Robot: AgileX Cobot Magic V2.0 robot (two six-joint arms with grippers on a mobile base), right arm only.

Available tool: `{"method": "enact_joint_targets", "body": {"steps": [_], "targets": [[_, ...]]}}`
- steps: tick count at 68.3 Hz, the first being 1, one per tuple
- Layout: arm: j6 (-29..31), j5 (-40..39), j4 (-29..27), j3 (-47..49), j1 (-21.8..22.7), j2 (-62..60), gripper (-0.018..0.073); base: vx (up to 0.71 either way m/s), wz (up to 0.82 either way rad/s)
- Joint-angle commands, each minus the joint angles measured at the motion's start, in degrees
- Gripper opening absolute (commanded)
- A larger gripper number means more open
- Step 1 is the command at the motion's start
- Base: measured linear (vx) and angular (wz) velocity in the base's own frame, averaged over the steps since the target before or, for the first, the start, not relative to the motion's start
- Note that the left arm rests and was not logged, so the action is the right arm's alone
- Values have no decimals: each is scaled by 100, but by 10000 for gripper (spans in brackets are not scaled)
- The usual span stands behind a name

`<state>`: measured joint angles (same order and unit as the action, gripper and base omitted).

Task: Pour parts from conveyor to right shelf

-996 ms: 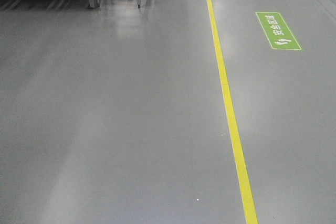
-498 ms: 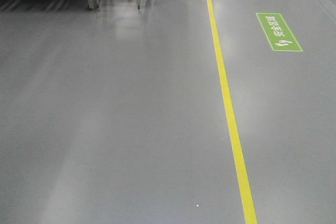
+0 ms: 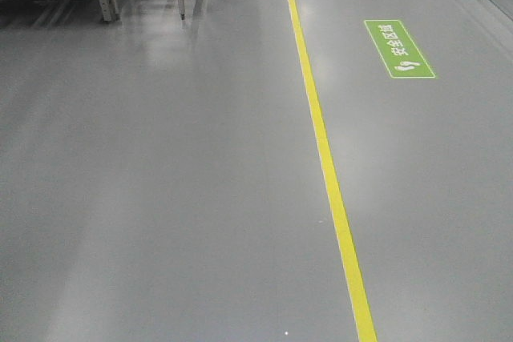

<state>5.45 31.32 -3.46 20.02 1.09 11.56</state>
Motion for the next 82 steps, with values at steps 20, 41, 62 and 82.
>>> {"method": "enact_joint_targets", "body": {"steps": [20, 41, 62, 82], "targets": [[19, -460, 13, 161, 1, 65, -6, 26, -5], [19, -460, 13, 161, 1, 65, -6, 38, 1], [19, -460, 13, 161, 1, 65, -6, 45, 3], [19, -466, 13, 161, 1, 65, -6, 50, -5]]}}
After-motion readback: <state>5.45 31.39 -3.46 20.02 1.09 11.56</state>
